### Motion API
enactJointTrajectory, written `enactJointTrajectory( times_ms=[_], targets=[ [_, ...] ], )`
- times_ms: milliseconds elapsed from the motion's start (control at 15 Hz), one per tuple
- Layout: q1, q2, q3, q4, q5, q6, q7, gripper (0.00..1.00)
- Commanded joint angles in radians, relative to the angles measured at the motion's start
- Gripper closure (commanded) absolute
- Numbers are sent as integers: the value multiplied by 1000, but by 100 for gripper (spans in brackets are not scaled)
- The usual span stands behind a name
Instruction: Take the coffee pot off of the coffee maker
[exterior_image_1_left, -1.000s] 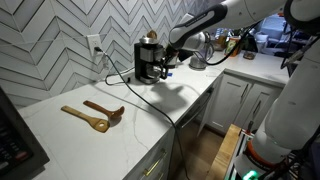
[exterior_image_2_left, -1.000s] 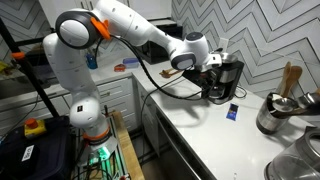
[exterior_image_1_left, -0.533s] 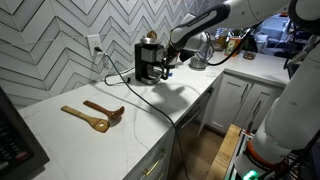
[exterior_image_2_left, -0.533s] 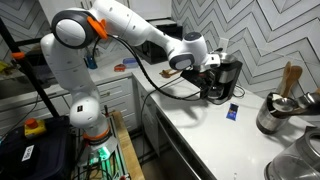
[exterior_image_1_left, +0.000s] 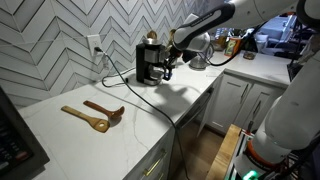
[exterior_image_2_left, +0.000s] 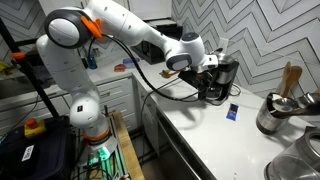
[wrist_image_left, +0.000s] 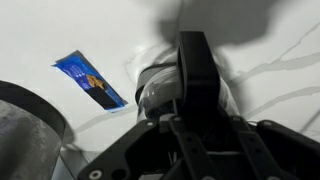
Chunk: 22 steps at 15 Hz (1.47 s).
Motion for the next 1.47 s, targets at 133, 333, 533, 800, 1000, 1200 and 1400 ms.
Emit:
enactJointTrajectory(
  times_ms=[133,333,533,800,1000,1200,1400],
  targets=[
    [6,-37,-24,-43,-46,-20,52,92],
    [14,-44,-29,-49,-20,-21,11,92],
    [15,-56,-41,-54,-11,-38,-46,92],
    [1,-74,-46,-61,-69,-48,23,92],
    [-1,-90,-40,-77,-111,-37,109,92],
    [-3,-89,-32,-86,-138,-24,219,92],
    [-13,-91,-24,-83,-198,-27,341,92]
  ],
)
